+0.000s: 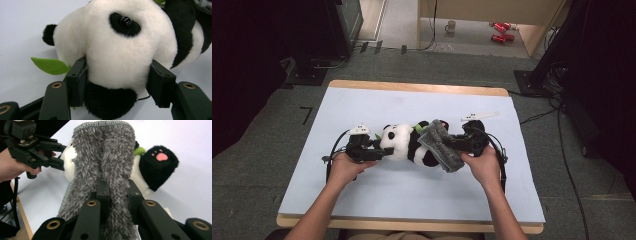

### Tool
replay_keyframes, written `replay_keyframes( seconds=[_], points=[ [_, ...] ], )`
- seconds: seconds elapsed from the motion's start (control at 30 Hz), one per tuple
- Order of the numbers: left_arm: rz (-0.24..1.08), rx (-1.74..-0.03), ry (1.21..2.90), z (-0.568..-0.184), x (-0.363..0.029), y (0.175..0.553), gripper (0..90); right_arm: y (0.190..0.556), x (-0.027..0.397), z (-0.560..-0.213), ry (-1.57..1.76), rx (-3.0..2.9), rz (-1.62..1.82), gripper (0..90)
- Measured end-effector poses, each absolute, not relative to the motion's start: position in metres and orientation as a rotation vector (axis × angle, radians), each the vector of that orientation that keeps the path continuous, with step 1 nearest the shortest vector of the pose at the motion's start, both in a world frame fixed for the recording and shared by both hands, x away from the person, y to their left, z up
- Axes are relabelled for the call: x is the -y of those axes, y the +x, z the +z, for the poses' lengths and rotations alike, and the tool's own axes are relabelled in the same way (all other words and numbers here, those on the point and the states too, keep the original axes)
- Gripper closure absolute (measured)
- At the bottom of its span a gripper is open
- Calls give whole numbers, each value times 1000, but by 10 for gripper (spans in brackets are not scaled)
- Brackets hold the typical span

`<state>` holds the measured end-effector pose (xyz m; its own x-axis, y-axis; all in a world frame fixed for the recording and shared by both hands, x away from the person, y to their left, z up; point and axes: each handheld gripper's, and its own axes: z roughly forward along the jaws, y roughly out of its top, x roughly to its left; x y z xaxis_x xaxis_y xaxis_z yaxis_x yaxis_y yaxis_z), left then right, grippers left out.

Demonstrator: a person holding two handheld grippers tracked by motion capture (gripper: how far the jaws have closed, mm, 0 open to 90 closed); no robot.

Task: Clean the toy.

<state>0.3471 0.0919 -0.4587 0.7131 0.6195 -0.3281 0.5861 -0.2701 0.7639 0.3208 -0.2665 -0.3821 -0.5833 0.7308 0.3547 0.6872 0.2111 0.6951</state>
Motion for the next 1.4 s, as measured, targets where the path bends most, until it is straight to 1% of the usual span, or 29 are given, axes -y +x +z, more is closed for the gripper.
replay_keyframes(
  seconds=[0.33,0.7,0.97,1.1,1.23,1.4],
  points=[
    [41,-924,1954,-459,-93,348,403,325,274,-394,1469,-2384,1353,781],
    [35,-924,1948,-459,-93,348,402,331,281,-405,1524,-2366,1281,784],
    [28,-960,1936,-456,-91,348,411,333,290,-405,1551,-2343,1225,786],
    [28,-994,1940,-452,-87,346,422,331,299,-392,1555,-2293,1246,786],
    [21,-1029,1937,-449,-80,343,430,325,306,-362,1513,-2229,1316,787],
    [12,-1054,1962,-445,-71,337,434,312,297,-331,1421,-2224,1359,787]
  ],
)
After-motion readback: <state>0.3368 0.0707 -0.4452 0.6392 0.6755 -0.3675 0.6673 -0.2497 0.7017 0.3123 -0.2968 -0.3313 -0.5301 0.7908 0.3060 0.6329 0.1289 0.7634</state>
